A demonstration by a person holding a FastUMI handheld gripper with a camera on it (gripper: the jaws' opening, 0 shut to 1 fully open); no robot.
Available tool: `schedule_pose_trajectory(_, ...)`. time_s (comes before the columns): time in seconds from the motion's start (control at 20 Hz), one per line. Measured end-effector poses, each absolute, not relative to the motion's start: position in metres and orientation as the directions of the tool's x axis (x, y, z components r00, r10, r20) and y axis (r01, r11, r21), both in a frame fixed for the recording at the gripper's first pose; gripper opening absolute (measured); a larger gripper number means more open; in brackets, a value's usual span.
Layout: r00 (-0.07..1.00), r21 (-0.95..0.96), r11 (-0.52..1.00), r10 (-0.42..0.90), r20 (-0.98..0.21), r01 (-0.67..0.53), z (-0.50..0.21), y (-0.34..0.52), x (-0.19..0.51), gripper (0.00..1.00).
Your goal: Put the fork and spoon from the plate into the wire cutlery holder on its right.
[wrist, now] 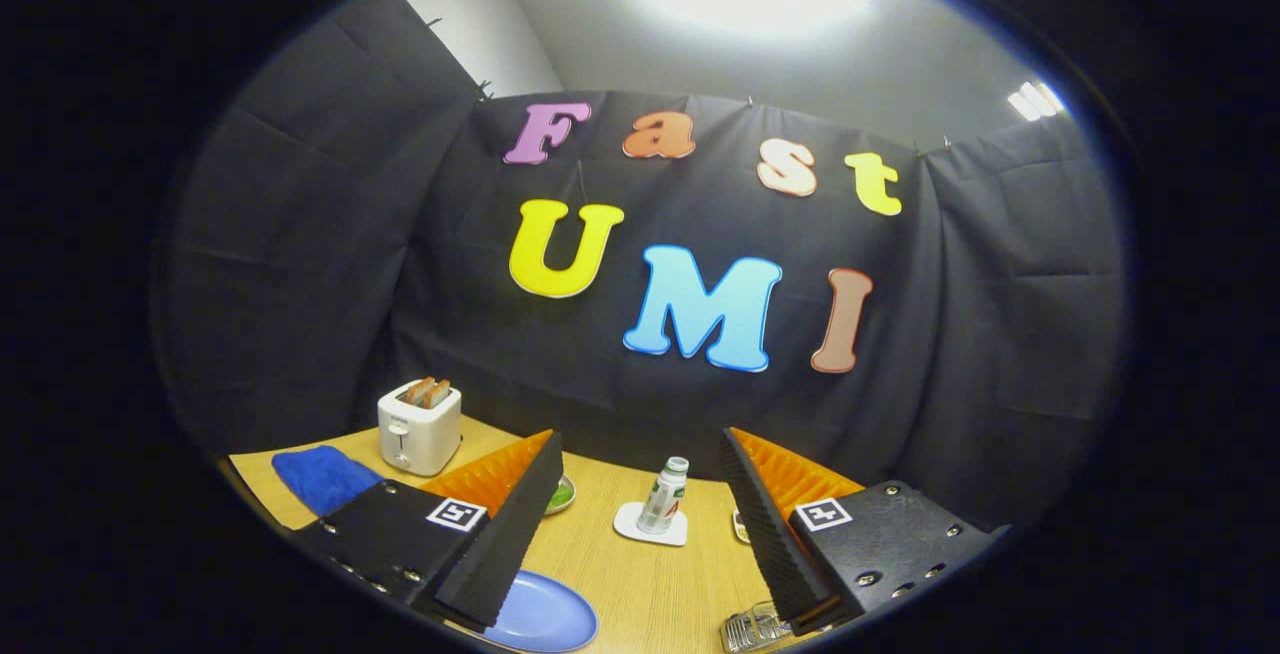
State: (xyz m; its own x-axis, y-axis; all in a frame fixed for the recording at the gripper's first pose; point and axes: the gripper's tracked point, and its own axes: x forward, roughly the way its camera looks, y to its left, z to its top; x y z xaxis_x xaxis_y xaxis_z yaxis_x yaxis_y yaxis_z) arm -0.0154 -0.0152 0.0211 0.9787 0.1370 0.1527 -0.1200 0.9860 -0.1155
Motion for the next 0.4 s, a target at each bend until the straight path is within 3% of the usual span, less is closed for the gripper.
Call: schedule_pose_trajectory(0.4,0.987,-0.078,0.986,0.15,0.056,-0.145,0.005,0.001,-0.028,0.96)
